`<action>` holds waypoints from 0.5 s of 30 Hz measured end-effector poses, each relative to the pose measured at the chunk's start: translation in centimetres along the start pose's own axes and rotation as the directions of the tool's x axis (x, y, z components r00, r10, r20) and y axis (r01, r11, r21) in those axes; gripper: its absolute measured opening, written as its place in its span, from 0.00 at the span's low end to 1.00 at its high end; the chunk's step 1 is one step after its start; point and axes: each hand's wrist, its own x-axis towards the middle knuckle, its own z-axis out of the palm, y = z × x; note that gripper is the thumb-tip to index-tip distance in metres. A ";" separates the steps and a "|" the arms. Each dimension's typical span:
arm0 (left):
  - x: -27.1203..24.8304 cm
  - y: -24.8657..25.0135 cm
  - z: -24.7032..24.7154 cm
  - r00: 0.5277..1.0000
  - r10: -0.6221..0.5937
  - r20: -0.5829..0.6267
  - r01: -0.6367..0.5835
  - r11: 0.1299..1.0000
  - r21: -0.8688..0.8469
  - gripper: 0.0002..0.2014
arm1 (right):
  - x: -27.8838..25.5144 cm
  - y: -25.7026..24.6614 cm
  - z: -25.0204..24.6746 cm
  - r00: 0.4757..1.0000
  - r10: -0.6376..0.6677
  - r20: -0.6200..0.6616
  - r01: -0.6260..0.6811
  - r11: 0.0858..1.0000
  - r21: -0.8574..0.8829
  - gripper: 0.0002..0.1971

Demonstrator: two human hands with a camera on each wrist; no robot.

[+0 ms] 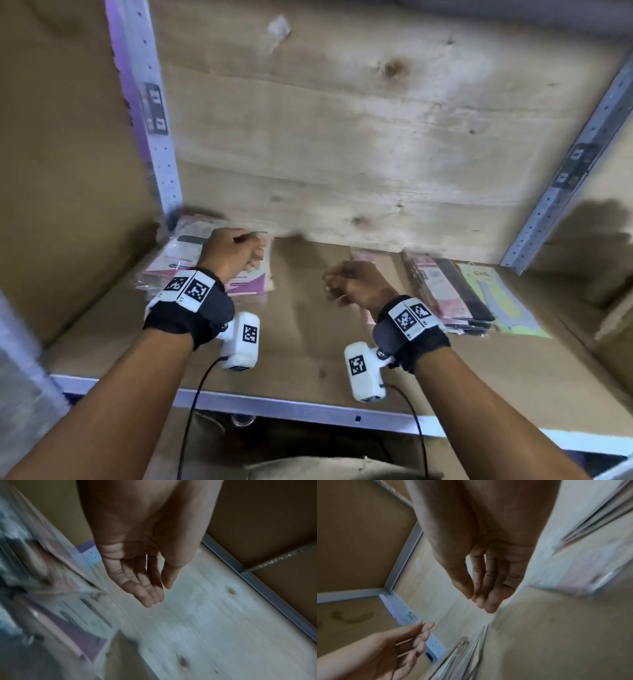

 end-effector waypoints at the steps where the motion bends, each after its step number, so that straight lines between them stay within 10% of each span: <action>1: 0.4 -0.1 -1.1 0.999 -0.011 -0.030 0.011 1.000 0.002 0.08 | 1.0 -0.5 1.4 1.000 0.017 0.018 -0.017 1.000 -0.002 0.05; 15: 0.5 -1.0 -7.0 0.985 -0.136 -0.103 0.142 0.989 0.053 0.06 | 9.5 -0.5 12.0 0.978 0.202 0.057 -0.175 0.934 -0.313 0.23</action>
